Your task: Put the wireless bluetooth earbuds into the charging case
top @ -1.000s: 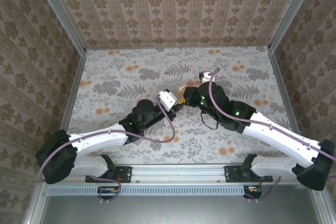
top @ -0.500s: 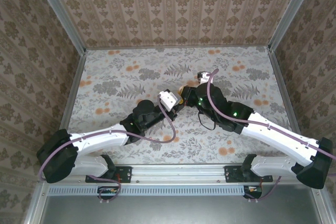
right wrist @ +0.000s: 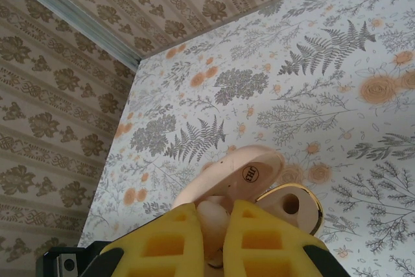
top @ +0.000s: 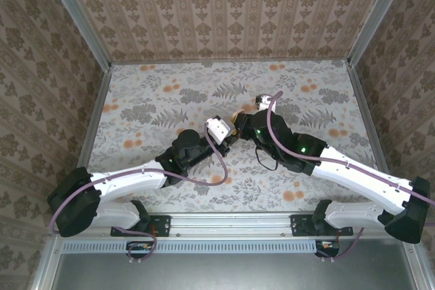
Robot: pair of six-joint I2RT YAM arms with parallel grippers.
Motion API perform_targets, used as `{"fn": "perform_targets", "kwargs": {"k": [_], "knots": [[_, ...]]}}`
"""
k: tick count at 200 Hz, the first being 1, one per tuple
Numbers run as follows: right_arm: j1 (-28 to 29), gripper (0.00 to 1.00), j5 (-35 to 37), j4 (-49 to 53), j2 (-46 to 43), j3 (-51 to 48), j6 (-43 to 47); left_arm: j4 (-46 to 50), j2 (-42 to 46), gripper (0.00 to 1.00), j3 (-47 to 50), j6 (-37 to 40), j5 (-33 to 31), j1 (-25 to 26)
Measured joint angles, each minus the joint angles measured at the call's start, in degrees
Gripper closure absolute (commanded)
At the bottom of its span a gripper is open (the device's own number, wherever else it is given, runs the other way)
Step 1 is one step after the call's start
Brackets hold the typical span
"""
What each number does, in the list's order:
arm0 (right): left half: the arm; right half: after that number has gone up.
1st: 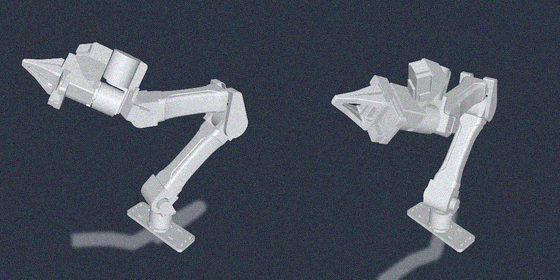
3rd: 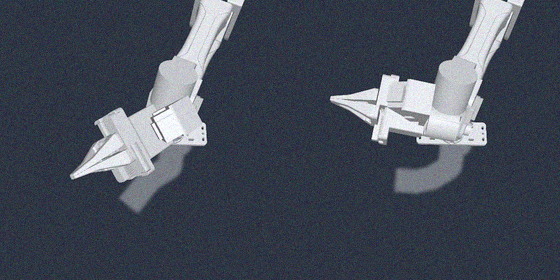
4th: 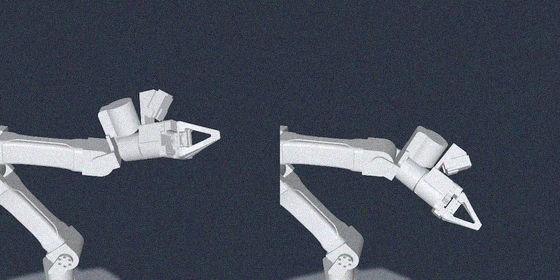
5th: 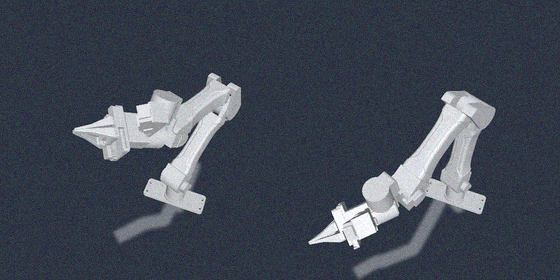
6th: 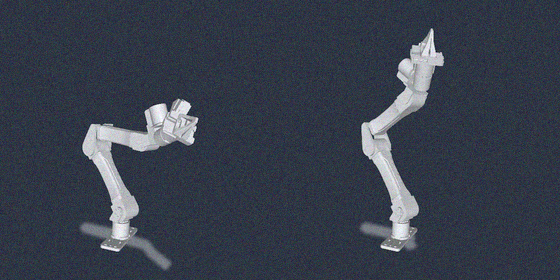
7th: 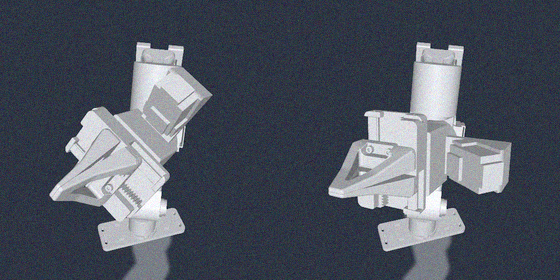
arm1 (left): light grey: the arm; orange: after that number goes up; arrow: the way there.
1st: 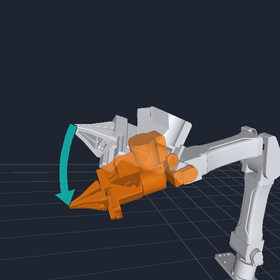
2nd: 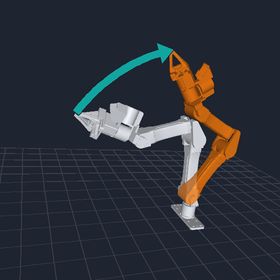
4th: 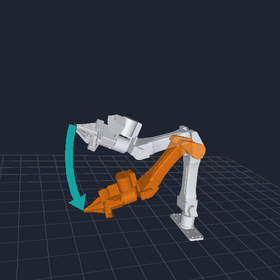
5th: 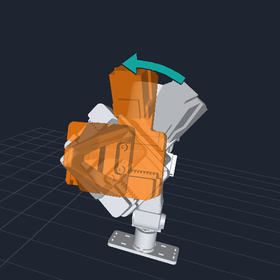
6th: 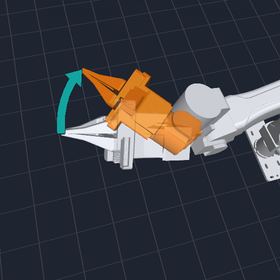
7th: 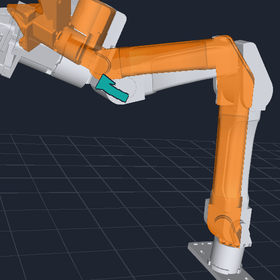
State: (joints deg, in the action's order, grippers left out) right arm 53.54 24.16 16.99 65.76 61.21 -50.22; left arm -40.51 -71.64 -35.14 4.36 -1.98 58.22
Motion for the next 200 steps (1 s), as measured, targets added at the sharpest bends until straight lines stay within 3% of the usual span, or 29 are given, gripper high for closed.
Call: {"fn": "perform_targets", "kwargs": {"k": [47, 153, 200], "knots": [[0.2, 0.89, 0.3, 1.2, 0.9, 0.2, -0.9, 1.2, 0.0, 1.00, 0.0, 0.0, 0.0, 0.0], [0.3, 0.70, -0.4, 2.9, 2.4, 1.9, -1.0, 1.9, 0.0, 1.00, 0.0, 0.0, -0.9, 0.0], [0.4, 0.66, -0.8, 5.3, 2.4, 3.7, -0.8, 1.1, 0.0, 1.00, 0.0, 0.0, -0.9, 0.0]]}}
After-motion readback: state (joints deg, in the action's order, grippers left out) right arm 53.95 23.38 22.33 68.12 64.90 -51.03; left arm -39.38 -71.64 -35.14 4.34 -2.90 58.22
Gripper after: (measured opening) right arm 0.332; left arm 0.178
